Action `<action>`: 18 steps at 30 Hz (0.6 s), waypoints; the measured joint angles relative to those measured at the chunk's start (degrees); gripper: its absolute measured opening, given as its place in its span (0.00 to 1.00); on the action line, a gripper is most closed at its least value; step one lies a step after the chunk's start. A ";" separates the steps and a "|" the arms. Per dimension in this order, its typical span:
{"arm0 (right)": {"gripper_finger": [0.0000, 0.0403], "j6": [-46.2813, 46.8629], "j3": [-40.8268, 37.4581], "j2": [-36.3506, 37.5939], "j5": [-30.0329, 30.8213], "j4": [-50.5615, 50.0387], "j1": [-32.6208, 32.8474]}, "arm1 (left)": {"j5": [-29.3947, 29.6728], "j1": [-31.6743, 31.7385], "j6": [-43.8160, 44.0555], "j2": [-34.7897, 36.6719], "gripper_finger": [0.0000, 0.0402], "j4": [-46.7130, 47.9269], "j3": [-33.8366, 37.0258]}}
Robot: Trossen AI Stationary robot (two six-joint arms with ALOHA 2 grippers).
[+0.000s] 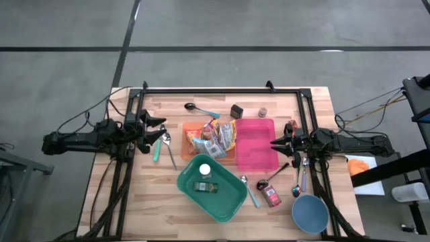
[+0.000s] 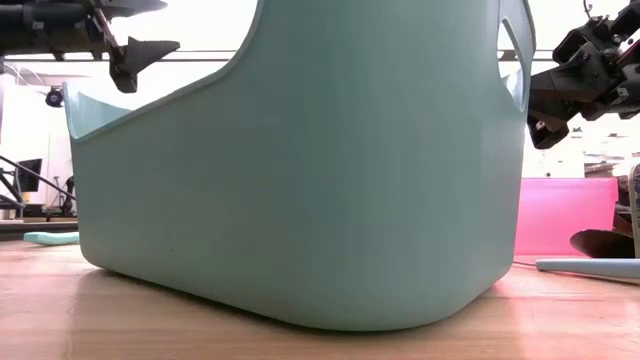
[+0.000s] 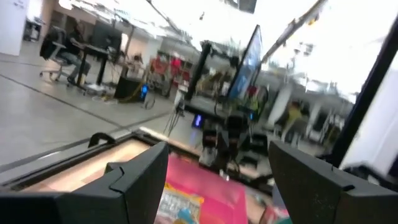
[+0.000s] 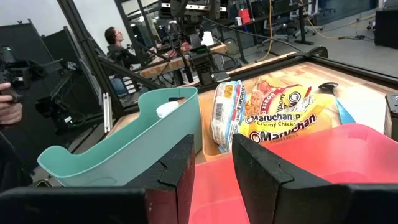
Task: Pick & Place Food Item
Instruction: Put the green seasoning can into the green bin
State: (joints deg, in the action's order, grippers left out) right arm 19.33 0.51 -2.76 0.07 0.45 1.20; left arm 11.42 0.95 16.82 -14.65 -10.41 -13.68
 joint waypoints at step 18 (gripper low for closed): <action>0.27 0.00 0.00 -0.02 0.01 0.00 0.01 | -15.16 18.83 -19.80 -52.21 0.70 31.51 -45.88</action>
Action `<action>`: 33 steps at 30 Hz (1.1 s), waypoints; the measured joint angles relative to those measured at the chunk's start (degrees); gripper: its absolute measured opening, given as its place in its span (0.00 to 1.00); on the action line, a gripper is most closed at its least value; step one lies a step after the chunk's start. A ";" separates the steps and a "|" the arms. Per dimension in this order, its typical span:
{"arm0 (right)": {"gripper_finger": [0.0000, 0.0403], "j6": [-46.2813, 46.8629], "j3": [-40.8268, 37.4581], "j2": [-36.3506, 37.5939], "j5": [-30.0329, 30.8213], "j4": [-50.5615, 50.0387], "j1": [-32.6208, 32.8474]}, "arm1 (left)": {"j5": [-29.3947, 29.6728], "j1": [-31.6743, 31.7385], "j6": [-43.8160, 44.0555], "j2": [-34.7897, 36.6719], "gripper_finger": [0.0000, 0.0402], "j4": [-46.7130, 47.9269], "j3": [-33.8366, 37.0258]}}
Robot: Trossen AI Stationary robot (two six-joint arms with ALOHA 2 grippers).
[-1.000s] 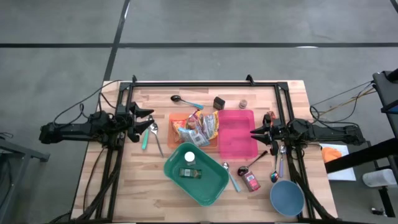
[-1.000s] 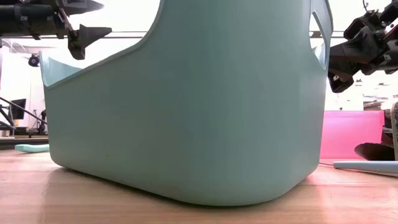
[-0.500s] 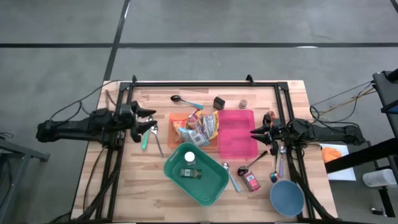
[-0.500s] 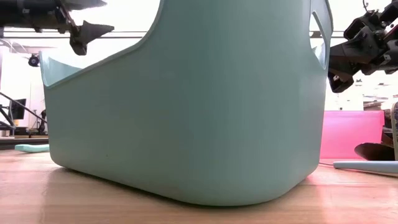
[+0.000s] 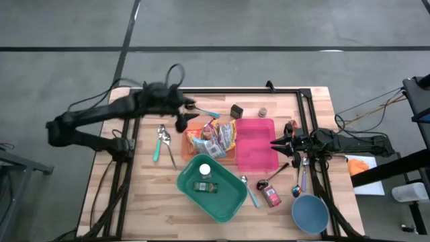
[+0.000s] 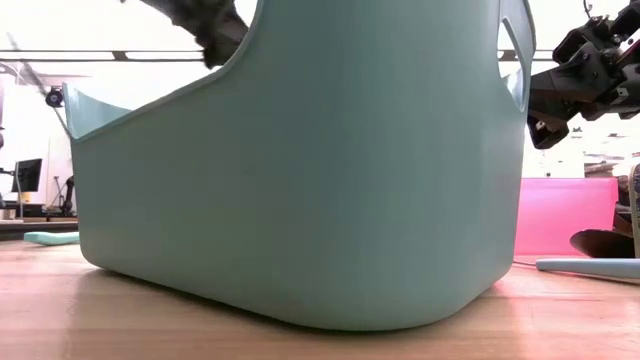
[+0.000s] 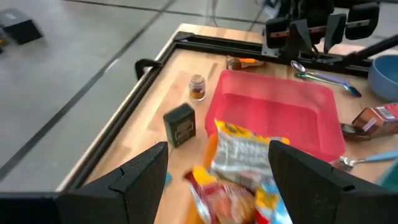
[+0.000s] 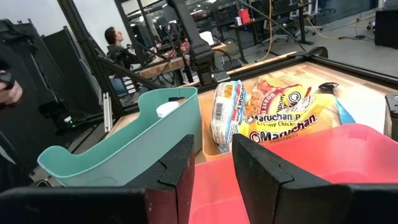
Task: Pick & Place Food Item
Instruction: Put the green seasoning can into the green bin
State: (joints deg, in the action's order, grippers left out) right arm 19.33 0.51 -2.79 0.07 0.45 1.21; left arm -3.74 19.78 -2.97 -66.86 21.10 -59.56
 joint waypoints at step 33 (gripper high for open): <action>0.27 0.00 -0.01 0.04 -0.01 0.00 -0.01 | -20.39 8.96 -20.09 -52.41 0.70 9.14 -40.07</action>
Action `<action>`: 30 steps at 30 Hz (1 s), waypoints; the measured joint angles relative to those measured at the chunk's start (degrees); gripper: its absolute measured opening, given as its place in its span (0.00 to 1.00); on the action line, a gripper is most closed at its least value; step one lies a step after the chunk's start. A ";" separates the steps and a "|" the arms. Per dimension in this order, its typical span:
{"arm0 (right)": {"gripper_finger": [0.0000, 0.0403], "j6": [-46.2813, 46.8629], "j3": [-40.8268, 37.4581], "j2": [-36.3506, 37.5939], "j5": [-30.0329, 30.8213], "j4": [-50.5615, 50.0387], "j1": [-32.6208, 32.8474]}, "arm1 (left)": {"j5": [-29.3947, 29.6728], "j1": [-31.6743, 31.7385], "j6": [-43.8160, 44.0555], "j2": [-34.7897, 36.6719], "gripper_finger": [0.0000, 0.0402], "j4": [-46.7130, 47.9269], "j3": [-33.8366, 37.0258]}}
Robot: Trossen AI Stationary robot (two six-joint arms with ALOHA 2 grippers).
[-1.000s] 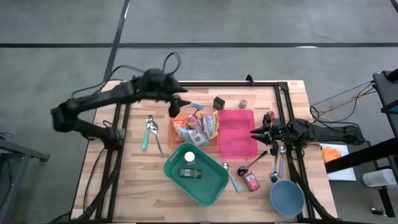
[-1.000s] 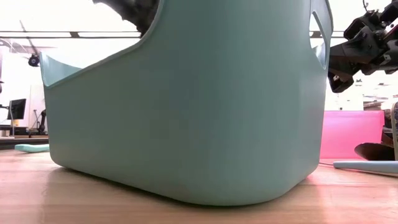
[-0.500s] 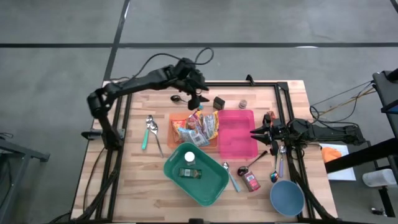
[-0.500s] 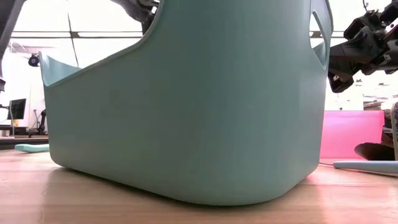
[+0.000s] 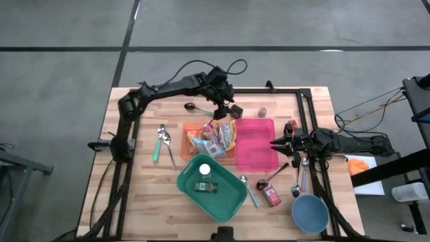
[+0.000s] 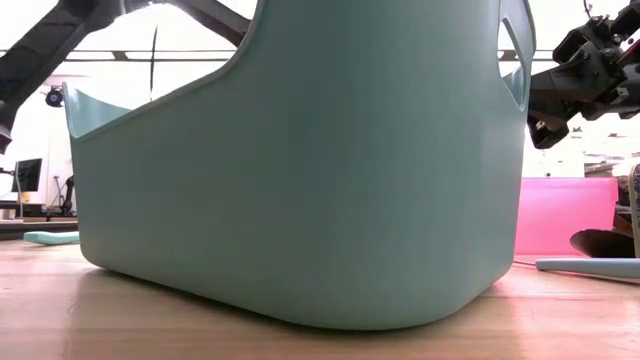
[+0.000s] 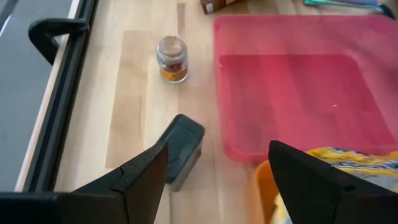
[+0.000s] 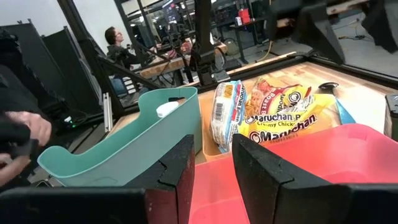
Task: Pick & Place Food Item
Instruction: Put the green seasoning can into the green bin
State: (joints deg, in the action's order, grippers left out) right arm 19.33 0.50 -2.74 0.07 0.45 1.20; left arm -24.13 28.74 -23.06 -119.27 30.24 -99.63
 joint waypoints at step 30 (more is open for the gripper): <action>0.26 0.00 0.01 -0.03 -0.01 -0.01 0.00 | -9.77 -0.09 14.62 -3.57 0.70 -20.48 2.36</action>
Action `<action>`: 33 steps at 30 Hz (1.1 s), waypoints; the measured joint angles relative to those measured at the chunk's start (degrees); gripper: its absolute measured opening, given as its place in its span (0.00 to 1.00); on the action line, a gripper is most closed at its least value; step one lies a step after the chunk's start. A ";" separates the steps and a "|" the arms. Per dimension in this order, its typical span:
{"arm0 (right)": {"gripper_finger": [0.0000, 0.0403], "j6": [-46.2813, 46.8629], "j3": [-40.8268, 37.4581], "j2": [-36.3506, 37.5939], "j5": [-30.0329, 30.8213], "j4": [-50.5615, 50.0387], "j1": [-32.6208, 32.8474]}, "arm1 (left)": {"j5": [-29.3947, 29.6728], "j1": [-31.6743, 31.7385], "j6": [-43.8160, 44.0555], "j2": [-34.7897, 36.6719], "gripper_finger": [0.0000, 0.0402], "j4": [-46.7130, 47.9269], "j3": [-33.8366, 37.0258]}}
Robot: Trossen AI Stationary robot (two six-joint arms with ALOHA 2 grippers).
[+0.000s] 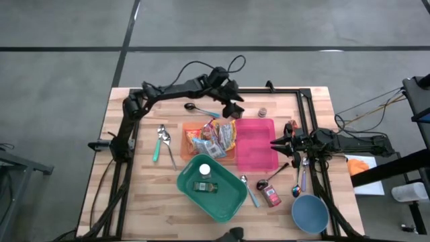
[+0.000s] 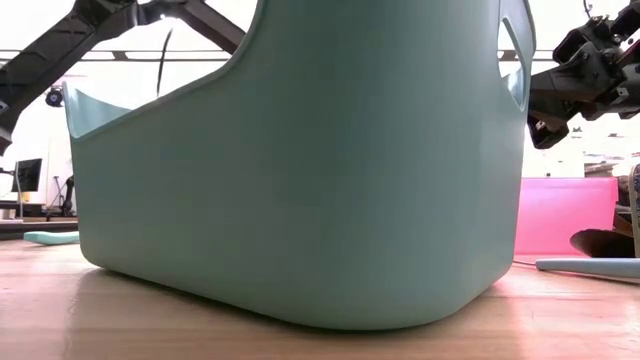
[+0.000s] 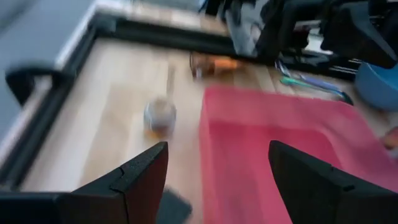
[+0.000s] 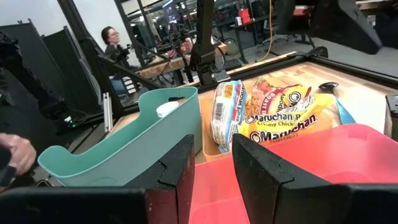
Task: Pick & Place Food Item
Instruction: Put the green seasoning can into the green bin
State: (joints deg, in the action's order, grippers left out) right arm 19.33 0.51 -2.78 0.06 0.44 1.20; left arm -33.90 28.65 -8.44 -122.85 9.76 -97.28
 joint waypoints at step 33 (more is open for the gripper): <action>0.27 0.00 -0.02 -0.01 0.02 0.01 -0.01 | -0.36 2.00 -1.11 1.81 0.70 -17.47 12.75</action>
State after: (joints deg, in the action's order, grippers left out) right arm 19.33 0.49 -2.79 0.08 0.45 1.19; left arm -34.26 30.65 -9.55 -121.04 -7.72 -84.53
